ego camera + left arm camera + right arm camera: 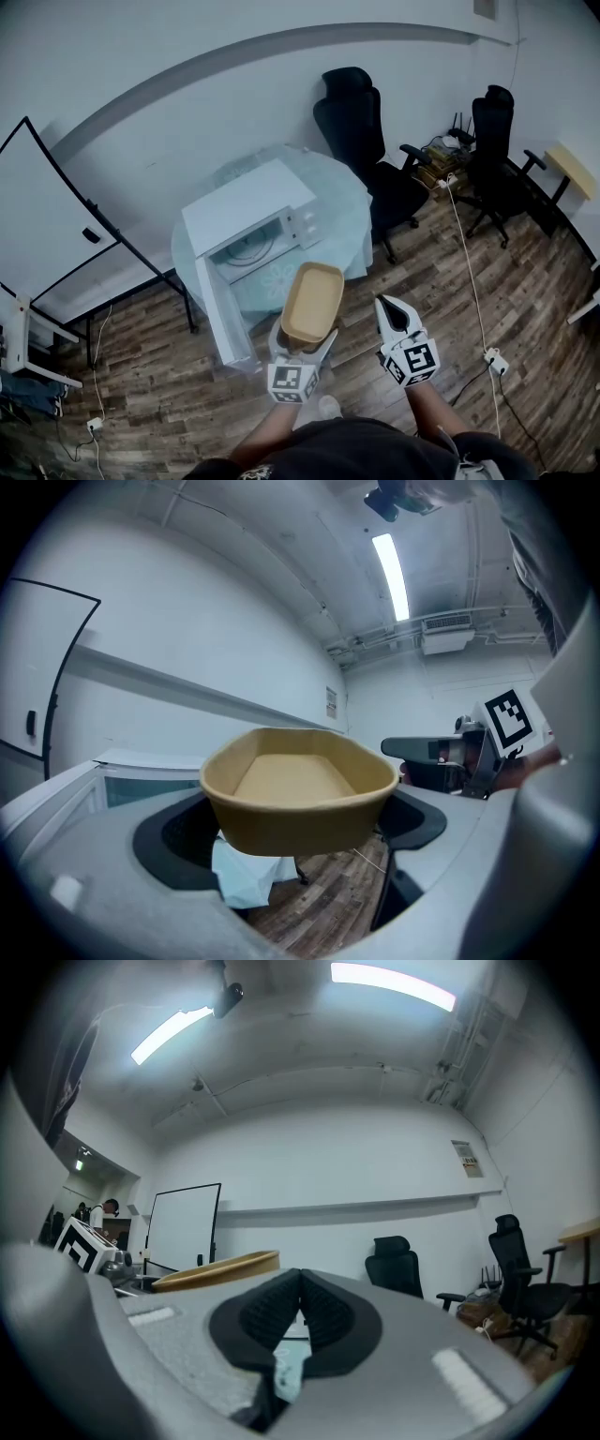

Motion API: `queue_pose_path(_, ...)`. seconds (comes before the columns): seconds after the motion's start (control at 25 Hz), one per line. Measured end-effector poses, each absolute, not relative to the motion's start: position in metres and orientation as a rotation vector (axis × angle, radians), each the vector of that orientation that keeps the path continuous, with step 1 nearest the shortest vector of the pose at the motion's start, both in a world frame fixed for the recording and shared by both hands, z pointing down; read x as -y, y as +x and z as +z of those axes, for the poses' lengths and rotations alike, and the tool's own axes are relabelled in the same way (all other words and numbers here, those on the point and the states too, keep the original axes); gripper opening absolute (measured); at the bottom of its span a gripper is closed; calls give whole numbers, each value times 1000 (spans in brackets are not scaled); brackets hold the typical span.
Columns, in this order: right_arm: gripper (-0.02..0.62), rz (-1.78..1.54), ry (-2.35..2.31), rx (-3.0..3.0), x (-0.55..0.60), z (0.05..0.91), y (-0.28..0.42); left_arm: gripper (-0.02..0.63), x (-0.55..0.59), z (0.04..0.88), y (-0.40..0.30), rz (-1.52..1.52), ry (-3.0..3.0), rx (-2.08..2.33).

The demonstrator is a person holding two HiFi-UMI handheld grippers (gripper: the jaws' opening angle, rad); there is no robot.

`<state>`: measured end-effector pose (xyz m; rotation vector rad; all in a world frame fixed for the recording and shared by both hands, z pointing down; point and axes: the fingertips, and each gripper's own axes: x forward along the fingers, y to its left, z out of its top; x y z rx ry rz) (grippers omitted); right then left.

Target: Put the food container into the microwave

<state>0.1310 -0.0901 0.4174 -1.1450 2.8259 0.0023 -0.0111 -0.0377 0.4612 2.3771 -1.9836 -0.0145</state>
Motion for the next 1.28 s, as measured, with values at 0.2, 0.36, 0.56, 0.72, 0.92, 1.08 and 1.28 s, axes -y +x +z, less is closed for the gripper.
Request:
queue_pose_path(0.2, 1, 15, -1121, -2837, 108, 413, 92, 528, 56, 457, -44, -63, 2361, 1987)
queue_pose_path(0.36, 2, 11, -1121, -2847, 122, 412, 72, 528, 66, 459, -60, -89, 2348, 1984)
queue_pose_path(0.56, 2, 27, -1082, -2874, 132, 406, 51, 528, 75, 457, -76, -98, 2333, 2007)
queue_pose_path(0.72, 2, 20, -1037, -2898, 146, 410, 36, 528, 85, 461, -88, -101, 2295, 2039)
queue_pose_path(0.92, 2, 25, -936, -2921, 175, 409, 15, 528, 106, 462, -102, -89, 2247, 2097)
queue_pose_path(1.08, 1, 6, -812, -2934, 200, 403, -10, 528, 122, 460, -112, -70, 2187, 2170)
queue_pose_path(1.28, 2, 43, -629, -2952, 230, 390, -46, 528, 146, 458, -129, -67, 2087, 2271)
